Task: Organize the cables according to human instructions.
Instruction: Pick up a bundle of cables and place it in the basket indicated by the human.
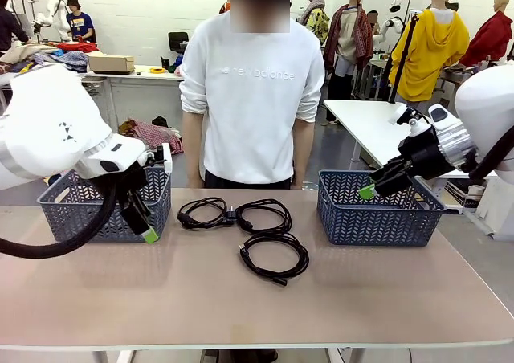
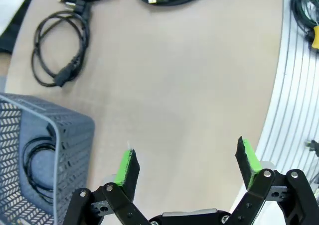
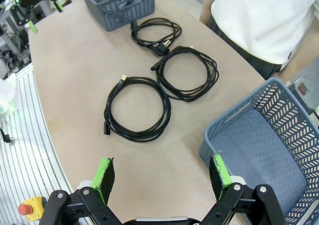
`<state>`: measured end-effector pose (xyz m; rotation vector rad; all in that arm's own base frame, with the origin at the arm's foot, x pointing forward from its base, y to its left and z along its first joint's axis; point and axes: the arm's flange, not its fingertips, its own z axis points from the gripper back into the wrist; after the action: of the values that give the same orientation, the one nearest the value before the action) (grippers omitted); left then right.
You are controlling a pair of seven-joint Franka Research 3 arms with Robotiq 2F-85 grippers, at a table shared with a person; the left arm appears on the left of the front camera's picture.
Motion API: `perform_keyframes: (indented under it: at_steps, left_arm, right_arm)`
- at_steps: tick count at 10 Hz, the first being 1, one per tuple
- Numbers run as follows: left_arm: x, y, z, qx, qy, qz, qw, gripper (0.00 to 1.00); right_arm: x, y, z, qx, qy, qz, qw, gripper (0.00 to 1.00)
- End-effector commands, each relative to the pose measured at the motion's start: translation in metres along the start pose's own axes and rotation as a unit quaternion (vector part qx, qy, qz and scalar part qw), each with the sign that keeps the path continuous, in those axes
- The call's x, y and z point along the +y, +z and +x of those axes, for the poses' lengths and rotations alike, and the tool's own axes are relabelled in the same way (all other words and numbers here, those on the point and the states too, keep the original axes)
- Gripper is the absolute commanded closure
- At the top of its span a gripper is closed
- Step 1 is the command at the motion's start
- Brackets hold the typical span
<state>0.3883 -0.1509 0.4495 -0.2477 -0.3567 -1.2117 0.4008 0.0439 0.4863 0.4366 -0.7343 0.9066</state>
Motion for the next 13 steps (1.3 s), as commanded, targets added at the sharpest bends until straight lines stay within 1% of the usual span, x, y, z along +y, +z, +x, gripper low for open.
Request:
perform_keyframes:
  at_steps: [1,2,13]
  left_arm:
    - [-0.0006,-0.0031,-0.0069,-0.021,-0.011,-0.012,1.000,0.00]
    - [0.0000,0.0000,0.0000,0.000,0.000,0.000,1.000,0.00]
    - [0.0000,0.0000,0.0000,0.000,0.000,0.000,1.000,0.00]
  right_arm:
    - [-0.0033,-0.0016,0.0004,-0.013,0.011,0.004,1.000,0.00]
    - [-0.0033,-0.0016,0.0004,-0.013,0.011,0.004,1.000,0.00]
    - [-0.0033,-0.0016,0.0004,-0.013,0.011,0.004,1.000,0.00]
